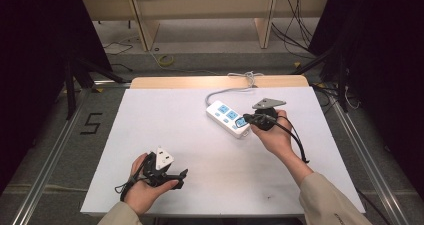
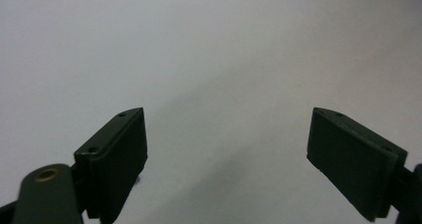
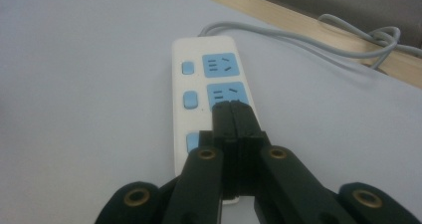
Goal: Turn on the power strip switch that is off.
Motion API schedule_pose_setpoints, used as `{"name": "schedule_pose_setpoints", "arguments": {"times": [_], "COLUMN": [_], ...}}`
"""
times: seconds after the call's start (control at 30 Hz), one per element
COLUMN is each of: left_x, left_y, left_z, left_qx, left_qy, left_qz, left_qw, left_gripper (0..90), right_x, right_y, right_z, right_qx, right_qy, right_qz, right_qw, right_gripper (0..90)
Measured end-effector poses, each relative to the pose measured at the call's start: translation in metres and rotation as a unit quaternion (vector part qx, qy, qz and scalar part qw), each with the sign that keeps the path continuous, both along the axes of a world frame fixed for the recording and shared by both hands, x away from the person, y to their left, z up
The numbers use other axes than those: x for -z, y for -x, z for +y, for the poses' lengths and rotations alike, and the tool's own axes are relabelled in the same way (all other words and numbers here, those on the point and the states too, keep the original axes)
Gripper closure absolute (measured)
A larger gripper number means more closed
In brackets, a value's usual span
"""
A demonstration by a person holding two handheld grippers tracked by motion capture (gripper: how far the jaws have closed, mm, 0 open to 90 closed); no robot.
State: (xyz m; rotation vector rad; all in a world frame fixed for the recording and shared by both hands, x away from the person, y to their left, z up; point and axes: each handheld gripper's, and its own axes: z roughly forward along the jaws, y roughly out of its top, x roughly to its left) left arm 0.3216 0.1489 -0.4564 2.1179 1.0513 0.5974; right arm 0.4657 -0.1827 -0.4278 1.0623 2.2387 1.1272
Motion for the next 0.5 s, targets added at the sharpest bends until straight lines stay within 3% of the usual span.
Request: {"name": "schedule_pose_setpoints", "arguments": {"times": [0.5], "left_x": [0.0], "left_y": [0.0], "left_z": [0.0], "left_qx": [0.003], "left_qy": [-0.001], "left_qz": [0.0], "left_qw": [1.0], "left_gripper": [15.6], "right_x": [0.003], "right_y": [-0.013], "right_z": [0.009], "right_qx": [0.001], "right_qy": [0.009], "right_qz": [0.006], "right_qw": [0.9999], "right_gripper": [90.0]}}
